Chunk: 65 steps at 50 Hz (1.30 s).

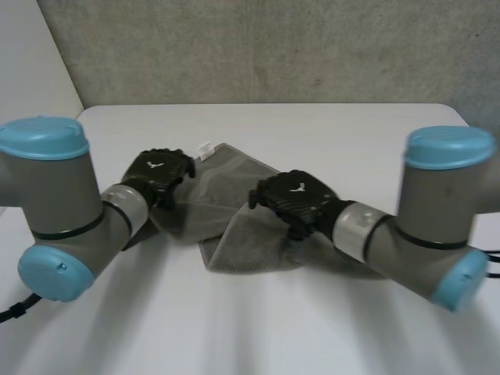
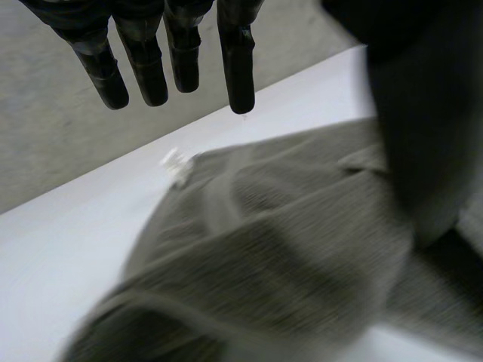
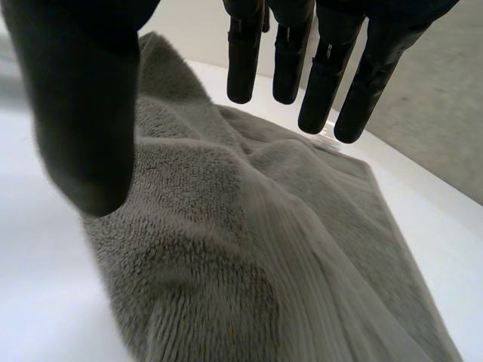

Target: Fold the towel.

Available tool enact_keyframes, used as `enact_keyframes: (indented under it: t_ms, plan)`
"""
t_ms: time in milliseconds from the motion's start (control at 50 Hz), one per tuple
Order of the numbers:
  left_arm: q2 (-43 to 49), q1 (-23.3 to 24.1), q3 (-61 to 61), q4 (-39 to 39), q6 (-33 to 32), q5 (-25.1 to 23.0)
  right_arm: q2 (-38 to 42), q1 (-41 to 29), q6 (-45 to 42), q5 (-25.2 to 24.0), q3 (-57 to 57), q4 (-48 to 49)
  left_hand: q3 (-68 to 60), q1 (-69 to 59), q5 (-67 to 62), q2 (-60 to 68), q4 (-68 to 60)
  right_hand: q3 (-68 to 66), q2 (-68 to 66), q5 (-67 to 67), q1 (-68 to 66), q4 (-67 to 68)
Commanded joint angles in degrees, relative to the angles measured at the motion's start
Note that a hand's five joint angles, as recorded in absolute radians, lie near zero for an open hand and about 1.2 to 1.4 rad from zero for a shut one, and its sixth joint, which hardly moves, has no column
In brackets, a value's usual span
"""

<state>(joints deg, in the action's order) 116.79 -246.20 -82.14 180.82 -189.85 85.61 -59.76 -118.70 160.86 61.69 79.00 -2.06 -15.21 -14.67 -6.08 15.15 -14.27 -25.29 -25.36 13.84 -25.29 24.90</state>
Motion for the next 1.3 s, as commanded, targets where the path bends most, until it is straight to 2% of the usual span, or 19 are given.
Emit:
enact_keyframes:
  t_ms: [20,160,240,300,360,420,540,720,840,880,1100,1240,1300]
  plan:
    - [0.1,-5.6,-3.0,2.3,-8.0,-0.7,11.2,-4.5,-2.6,1.9,-13.6,-2.6,-1.4,-1.9,-0.5,1.5,-2.3,0.6,0.6,0.9,0.6,-0.2]
    - [0.6,-6.8,-4.9,3.1,-9.7,-4.7,21.5,-7.2,-3.0,2.2,-27.8,-10.6,-1.4,-1.9,-0.5,1.5,-2.3,-1.1,-1.0,2.6,-1.1,1.5]
    - [1.0,-6.8,-5.0,5.2,-9.8,-4.7,24.3,-7.3,-3.0,2.7,-32.0,-12.1,-1.4,-1.9,-0.5,1.5,-2.3,-5.1,-5.1,6.6,-5.1,5.5]
    - [2.8,-6.9,-4.8,7.9,-10.4,-4.7,26.3,-7.3,-3.2,5.2,-35.3,-12.3,-1.6,-2.1,-0.7,1.6,-2.5,-10.0,-9.9,11.4,-10.0,10.4]
    - [3.7,-6.9,-4.6,8.5,-11.2,-4.7,26.6,-7.3,-3.3,6.0,-35.9,-12.2,-2.2,-2.8,-1.4,2.3,-3.2,-14.2,-14.2,15.7,-14.2,14.6]
    - [6.4,-6.8,-3.8,9.1,-15.4,-4.7,27.0,-7.3,-4.4,6.9,-36.7,-12.1,-9.6,-10.2,-8.7,9.7,-10.6,-26.3,-26.2,27.8,-26.3,26.7]
    - [8.6,-6.8,-3.2,9.9,-18.4,-4.7,26.5,-7.3,-4.9,6.8,-36.5,-12.3,-14.7,-15.2,-13.8,14.7,-15.6,-28.4,-28.3,29.8,-28.4,28.8]
    - [10.0,-6.8,-1.9,11.0,-18.4,-4.6,26.4,-7.3,-5.1,6.8,-36.0,-12.4,-19.4,-19.9,-18.5,19.5,-20.3,-28.5,-28.5,30.0,-28.5,28.9]
    - [9.5,-6.8,-1.4,11.0,-18.2,-4.3,26.4,-7.2,-5.2,6.7,-35.9,-12.4,-33.5,-34.1,-32.7,33.6,-34.5,-30.4,-30.3,31.8,-30.4,30.8]
    - [9.4,-6.8,-1.4,11.0,-18.3,-4.2,26.4,-7.2,-5.2,6.6,-36.0,-12.4,-40.2,-40.8,-39.3,40.3,-41.2,-36.7,-36.7,38.2,-36.7,37.1]
    - [8.9,-6.8,-1.3,11.0,-18.2,-4.1,25.1,-6.6,-5.3,6.3,-35.9,-12.4,-59.6,-60.1,-58.7,59.6,-60.5,-47.0,-47.0,48.5,-47.0,47.4]
    - [8.7,-6.8,-1.4,10.8,-18.2,-4.1,24.4,-6.5,-5.5,5.5,-36.1,-13.8,-64.8,-65.3,-63.9,64.9,-65.7,-47.7,-47.6,49.2,-47.7,48.1]
    - [8.8,-6.9,-1.3,10.9,-18.2,-4.2,24.6,-5.9,-7.0,5.5,-36.7,-14.6,-64.8,-65.3,-63.9,64.9,-65.7,-54.4,-54.4,55.9,-54.4,54.8]
